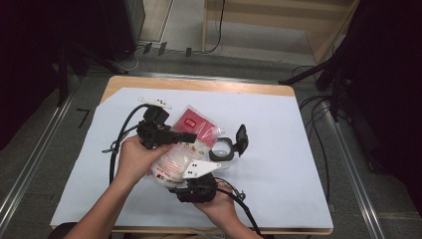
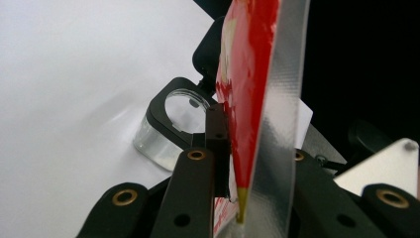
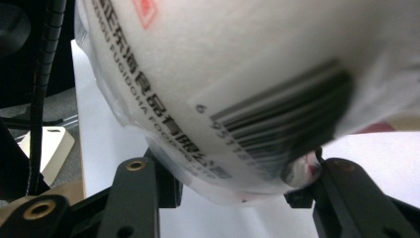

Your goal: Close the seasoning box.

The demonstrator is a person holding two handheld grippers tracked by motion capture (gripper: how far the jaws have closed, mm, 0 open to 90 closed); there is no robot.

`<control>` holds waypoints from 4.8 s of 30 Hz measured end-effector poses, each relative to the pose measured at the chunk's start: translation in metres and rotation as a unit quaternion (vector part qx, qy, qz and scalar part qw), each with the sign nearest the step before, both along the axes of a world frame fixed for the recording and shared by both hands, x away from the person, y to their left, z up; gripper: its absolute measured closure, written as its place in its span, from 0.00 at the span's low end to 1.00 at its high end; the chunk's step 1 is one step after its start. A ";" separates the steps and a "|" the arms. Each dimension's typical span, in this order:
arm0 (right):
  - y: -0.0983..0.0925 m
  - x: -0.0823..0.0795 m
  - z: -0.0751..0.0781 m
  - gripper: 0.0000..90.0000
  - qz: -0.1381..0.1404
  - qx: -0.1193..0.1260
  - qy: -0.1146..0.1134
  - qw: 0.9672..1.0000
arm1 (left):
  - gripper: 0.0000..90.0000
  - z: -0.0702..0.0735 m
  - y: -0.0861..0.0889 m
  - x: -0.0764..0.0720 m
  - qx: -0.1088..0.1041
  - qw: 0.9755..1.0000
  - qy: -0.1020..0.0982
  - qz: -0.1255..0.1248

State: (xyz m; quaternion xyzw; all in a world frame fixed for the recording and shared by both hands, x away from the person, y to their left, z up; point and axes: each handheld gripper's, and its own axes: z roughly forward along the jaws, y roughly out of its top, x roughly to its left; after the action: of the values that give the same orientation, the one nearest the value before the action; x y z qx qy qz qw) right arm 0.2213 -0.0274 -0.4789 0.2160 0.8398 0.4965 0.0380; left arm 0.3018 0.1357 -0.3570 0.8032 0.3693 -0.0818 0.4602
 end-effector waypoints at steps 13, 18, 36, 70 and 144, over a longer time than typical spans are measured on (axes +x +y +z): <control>0.000 -0.002 0.005 0.66 0.015 0.018 0.028 0.999 | 0.91 -0.005 -0.015 -0.004 0.026 0.999 -0.030 -0.033; 0.002 -0.005 0.005 0.65 0.010 0.009 0.026 1.000 | 0.89 -0.008 -0.020 -0.004 0.033 0.999 -0.022 -0.027; -0.002 -0.001 -0.003 0.65 -0.018 0.036 0.077 0.996 | 0.78 -0.018 -0.029 0.000 0.042 0.998 0.033 -0.013; 0.002 0.000 0.014 0.68 -0.010 0.041 0.077 0.996 | 0.78 0.004 -0.036 0.012 0.060 0.992 0.109 -0.020; 0.007 0.007 0.034 0.68 0.003 0.060 0.082 0.995 | 0.82 0.018 -0.034 0.001 0.088 0.996 0.017 0.026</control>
State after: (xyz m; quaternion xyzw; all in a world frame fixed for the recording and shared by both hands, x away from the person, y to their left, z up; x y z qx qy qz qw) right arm 0.2284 -0.0204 -0.4445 0.2556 0.8093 0.5269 -0.0452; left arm 0.3032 0.1014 -0.3392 0.8291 0.4038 -0.0508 0.3835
